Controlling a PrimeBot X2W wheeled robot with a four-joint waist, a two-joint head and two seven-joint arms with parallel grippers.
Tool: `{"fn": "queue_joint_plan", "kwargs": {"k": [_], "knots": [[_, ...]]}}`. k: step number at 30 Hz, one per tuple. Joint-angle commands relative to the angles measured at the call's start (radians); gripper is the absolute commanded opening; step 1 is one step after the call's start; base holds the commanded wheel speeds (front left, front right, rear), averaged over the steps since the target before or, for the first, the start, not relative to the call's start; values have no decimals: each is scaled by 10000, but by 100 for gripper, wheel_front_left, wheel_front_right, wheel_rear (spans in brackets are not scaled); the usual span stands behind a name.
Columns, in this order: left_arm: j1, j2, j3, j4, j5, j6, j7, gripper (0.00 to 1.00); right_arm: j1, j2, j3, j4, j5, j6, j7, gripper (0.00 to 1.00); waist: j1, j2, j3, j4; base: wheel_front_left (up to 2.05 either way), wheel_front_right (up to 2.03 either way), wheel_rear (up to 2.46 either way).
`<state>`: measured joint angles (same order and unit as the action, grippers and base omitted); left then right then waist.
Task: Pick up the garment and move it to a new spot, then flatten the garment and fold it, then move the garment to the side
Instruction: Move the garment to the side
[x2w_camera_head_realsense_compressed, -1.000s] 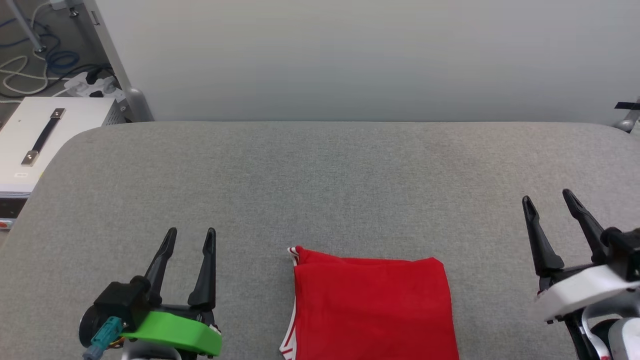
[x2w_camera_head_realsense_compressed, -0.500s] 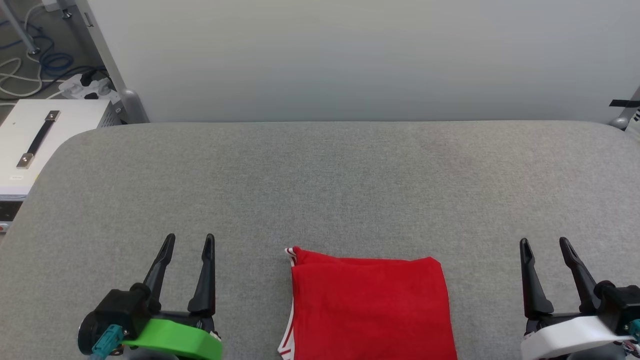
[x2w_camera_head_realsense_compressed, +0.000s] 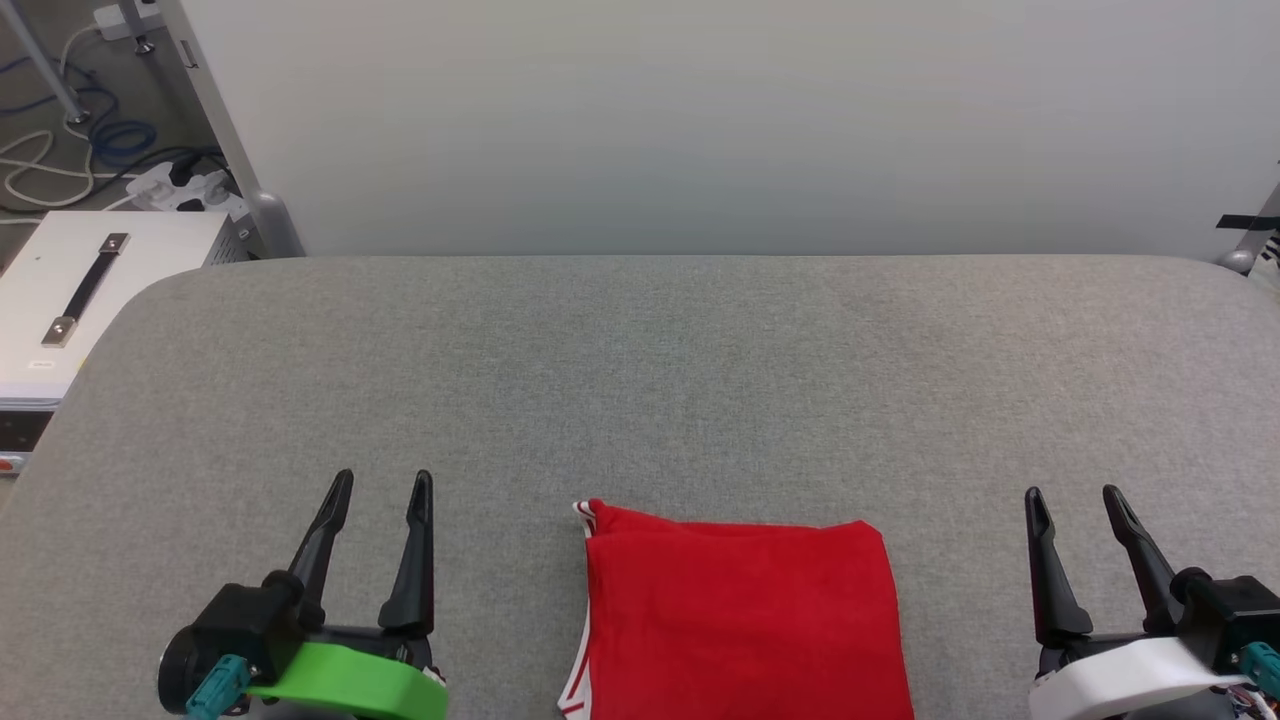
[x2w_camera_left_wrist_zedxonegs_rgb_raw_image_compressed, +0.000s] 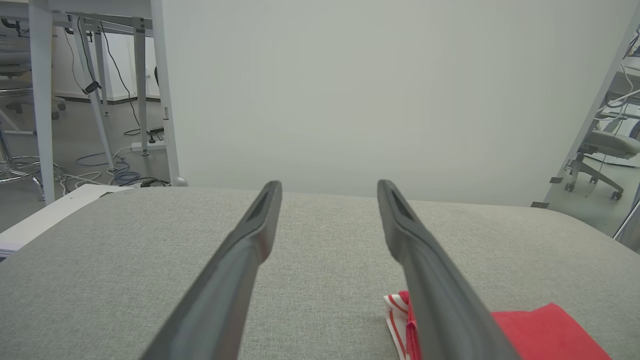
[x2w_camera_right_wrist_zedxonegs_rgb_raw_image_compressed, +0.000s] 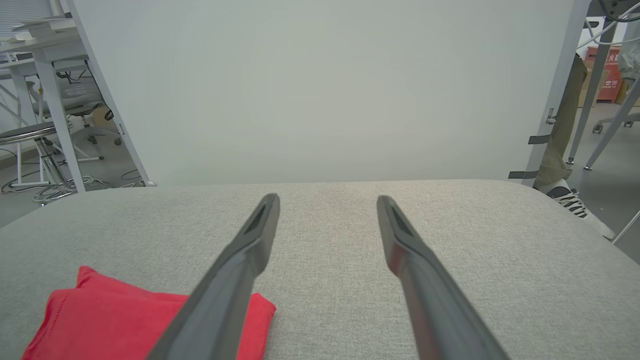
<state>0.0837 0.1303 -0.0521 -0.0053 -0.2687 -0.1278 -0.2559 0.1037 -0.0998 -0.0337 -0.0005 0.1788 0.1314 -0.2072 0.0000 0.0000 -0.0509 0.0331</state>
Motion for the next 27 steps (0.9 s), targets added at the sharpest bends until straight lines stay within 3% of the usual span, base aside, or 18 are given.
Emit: {"fn": "queue_joint_plan", "kwargs": {"k": [1,9,20,27], "knots": [[155,-35,36,-7,92,-29,-59,100,69,14,18,41,2,-7,11,100,0,0,5,8,0,0,0],[128,-38,-38,34,86,-29,-59,100,76,-262,282,7,517,-7,918,100,0,0,111,75,0,0,0],[-155,-39,-160,122,-43,-29,-59,100,-274,-734,1242,-780,2027,-7,7413,100,0,0,528,168,0,0,0],[-590,11,-420,121,-32,-29,-59,100,-958,-258,882,-699,1709,-7,9692,100,0,0,1129,493,0,0,0]]}}
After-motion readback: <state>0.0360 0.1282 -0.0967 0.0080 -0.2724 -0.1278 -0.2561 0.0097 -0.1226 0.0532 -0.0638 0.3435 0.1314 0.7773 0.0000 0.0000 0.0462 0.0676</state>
